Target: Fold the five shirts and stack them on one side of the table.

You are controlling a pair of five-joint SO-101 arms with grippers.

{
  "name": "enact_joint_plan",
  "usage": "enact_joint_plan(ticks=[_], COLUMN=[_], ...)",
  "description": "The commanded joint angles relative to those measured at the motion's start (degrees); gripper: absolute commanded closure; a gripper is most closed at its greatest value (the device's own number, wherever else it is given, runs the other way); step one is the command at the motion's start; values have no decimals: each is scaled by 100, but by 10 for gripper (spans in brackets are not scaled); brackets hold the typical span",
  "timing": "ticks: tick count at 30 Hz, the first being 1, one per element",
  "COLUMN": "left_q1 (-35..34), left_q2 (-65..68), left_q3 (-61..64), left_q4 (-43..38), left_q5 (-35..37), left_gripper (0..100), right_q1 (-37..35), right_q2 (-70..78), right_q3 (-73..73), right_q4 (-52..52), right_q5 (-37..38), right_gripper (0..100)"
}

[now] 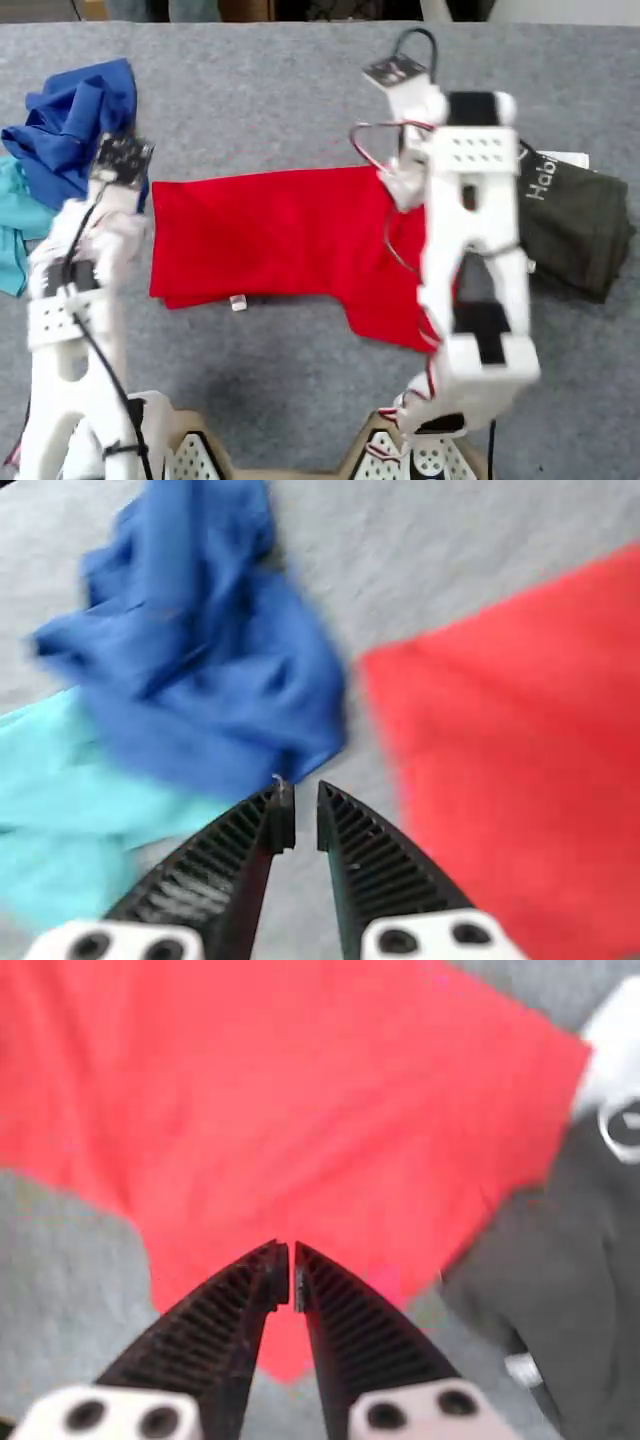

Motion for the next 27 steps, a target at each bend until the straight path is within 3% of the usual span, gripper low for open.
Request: enact_joint_plan(ticks=[1, 5, 10, 14, 20, 24, 27], left_q1=[418, 374, -338, -655, -356, -365, -409], left_q2=[1196, 3165, 4466, 4220, 3279, 2664, 2233], left_q3=[-734, -1710, -2413, -2185, -1323, -778, -418], left_q4=[-686, -1275, -967, -844, -967, -1204, -826], left_q5=[1389, 2690, 2796, 2435, 2374, 2374, 2365], left_gripper=[931, 932, 977, 972, 971, 971, 970], right_q1=[-273, 0, 378, 651, 941, 932, 844], right_q2=[1130, 2378, 3802, 4760, 5727, 5552, 4901], right_q3=[-1437, -2932, -4549, -5771, -7178, -7266, -7204], right_q4=[-44, -35, -70, -79, -53, 132, 132], right_q5=[-501, -615, -598, -580, -580, -589, -615], right_gripper=[983, 983, 983, 983, 983, 983, 983])
